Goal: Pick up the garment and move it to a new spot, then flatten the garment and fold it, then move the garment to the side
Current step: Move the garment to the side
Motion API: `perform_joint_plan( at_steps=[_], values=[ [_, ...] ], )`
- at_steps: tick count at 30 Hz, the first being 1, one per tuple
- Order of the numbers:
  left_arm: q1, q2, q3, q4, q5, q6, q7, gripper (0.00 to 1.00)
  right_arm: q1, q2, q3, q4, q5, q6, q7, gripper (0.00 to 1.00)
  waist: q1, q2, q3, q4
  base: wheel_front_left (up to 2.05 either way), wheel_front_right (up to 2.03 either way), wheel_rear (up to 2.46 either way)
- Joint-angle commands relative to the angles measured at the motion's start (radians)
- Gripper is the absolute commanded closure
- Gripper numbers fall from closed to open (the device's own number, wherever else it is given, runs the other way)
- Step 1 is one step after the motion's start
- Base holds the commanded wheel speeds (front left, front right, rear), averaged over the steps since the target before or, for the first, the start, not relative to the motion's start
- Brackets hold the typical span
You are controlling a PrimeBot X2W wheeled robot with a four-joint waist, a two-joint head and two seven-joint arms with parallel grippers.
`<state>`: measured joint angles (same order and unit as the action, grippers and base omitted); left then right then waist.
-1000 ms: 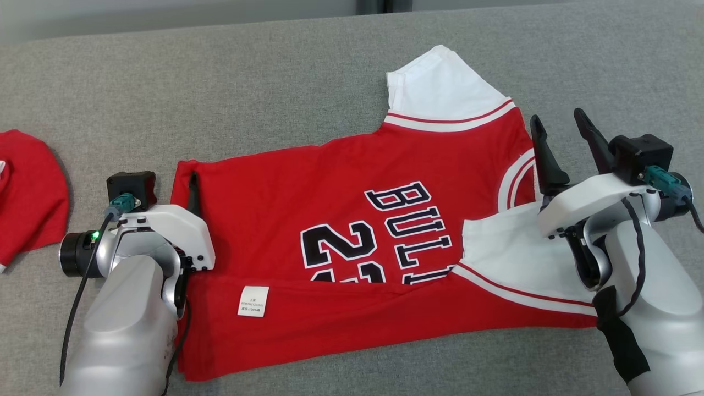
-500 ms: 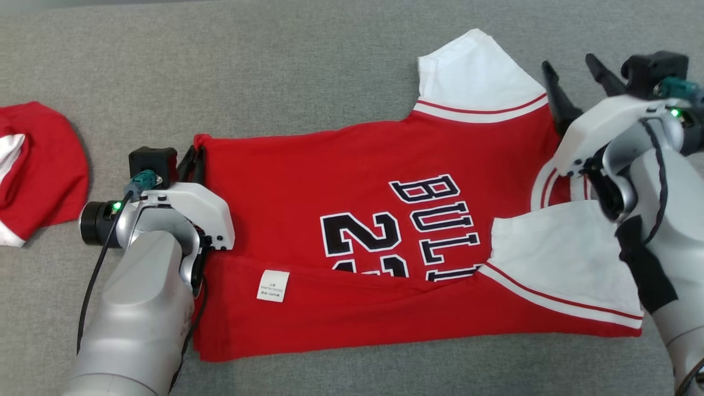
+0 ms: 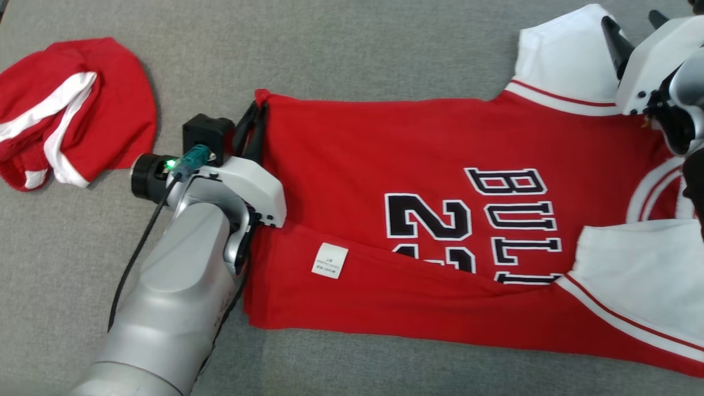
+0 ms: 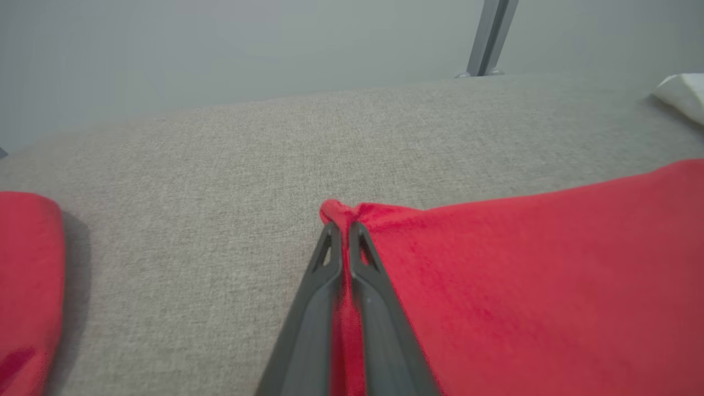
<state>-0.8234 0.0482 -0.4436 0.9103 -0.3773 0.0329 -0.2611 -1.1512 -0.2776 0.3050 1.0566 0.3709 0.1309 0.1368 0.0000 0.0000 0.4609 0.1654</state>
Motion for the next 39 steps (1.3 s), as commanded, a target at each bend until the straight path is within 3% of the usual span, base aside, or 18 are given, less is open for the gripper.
perform_joint_plan(
  at_steps=[1, 10, 11, 12, 13, 14, 19, 24, 31, 39],
  values=[
    [0.004, 0.005, -0.042, -0.028, -0.034, 0.021, -0.003, 1.0, -0.031, -0.018, 0.004, 0.019, 0.01, 0.0, 0.012, 0.0, 0.0, 0.0, 0.04, 0.041, 0.0, 0.0, 0.0],
    [-0.029, 0.004, -0.212, -0.107, -0.161, 0.093, -0.002, 1.0, -0.113, -0.049, 0.011, 0.113, 0.0, 0.0, 0.054, 0.0, 0.0, 0.0, 0.094, 0.091, 0.0, 0.0, 0.0],
    [-0.033, 0.005, -0.22, -0.111, -0.171, 0.101, -0.002, 1.0, -0.114, -0.049, 0.013, 0.119, -0.001, 0.0, 0.052, 0.06, 0.0, 0.0, 0.097, 0.093, 0.0, 0.0, 0.0],
    [-0.038, 0.004, -0.228, -0.113, -0.179, 0.105, -0.002, 1.0, -0.116, -0.049, 0.014, 0.124, 0.0, 0.0, 0.047, 0.5, 0.0, 0.0, 0.099, 0.093, 0.0, 0.0, 0.0],
    [-0.042, 0.004, -0.233, -0.114, -0.184, 0.112, -0.002, 1.0, -0.116, -0.052, 0.016, 0.125, -0.002, 0.0, 0.035, 0.85, 0.0, 0.0, 0.1, 0.093, 0.0, 0.0, 0.0],
    [-0.044, 0.005, -0.235, -0.114, -0.19, 0.115, -0.002, 1.0, -0.116, -0.056, 0.017, 0.128, -0.002, 0.0, 0.024, 1.0, 0.0, 0.0, 0.1, 0.093, 0.0, 0.0, 0.0],
    [-0.045, 0.005, -0.212, -0.123, -0.198, 0.136, -0.003, 1.0, -0.117, -0.075, 0.009, 0.142, -0.014, 0.0, -0.047, 1.0, 0.0, 0.0, 0.091, 0.082, 0.0, 0.0, 0.0],
    [-0.038, 0.006, -0.159, -0.118, -0.175, 0.147, -0.003, 1.0, -0.129, -0.077, -0.009, 0.148, -0.034, 0.0, -0.187, 1.0, 0.0, 0.0, 0.069, 0.053, 0.0, 0.0, 0.0],
    [-0.006, 0.041, -0.074, -0.107, -0.143, 0.131, -0.004, 1.0, -0.095, -0.01, -0.022, 0.133, -0.009, 0.0, -0.346, 1.0, 0.0, 0.0, 0.004, -0.026, 0.0, 0.0, 0.0],
    [0.082, 0.085, -0.028, -0.062, -0.109, 0.116, -0.004, 1.0, 0.098, 0.041, 0.013, 0.007, 0.099, 0.0, -0.4, 1.0, 0.0, 0.0, -0.111, -0.113, 0.0, 0.0, 0.0]
  ],
)
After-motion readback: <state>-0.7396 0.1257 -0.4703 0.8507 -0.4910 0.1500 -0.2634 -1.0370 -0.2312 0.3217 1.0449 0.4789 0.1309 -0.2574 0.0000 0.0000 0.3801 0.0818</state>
